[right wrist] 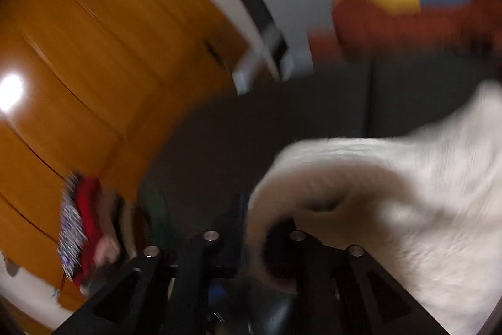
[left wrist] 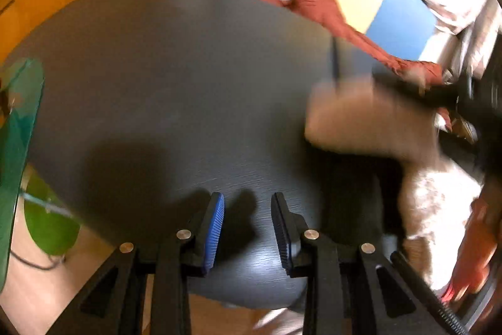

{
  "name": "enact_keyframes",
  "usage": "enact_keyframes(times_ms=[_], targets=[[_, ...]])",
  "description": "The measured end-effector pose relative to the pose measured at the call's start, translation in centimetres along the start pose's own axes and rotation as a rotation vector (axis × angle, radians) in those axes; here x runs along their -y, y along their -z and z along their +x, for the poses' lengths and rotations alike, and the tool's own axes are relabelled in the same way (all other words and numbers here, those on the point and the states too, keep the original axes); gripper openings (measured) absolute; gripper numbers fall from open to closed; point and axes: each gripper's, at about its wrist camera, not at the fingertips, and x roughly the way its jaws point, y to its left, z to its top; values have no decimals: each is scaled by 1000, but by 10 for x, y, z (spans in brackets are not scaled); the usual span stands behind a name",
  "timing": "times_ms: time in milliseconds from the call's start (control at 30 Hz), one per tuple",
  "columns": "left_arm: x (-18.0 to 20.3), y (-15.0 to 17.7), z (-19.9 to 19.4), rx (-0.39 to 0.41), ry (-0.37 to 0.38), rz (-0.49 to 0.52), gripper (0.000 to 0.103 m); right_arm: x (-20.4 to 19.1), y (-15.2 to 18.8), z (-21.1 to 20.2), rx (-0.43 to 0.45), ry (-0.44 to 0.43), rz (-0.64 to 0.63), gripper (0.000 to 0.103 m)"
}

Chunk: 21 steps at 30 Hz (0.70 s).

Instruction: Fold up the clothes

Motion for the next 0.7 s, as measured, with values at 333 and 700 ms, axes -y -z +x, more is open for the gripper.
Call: enact_keyframes(times_ms=[333,700], targets=[[30,-22,22,-40,210,-15,40,38,92,-173,334,280,-124,90],[67,-53,19,-83,323,-15,64,165,180,-192,300,315,388,91]])
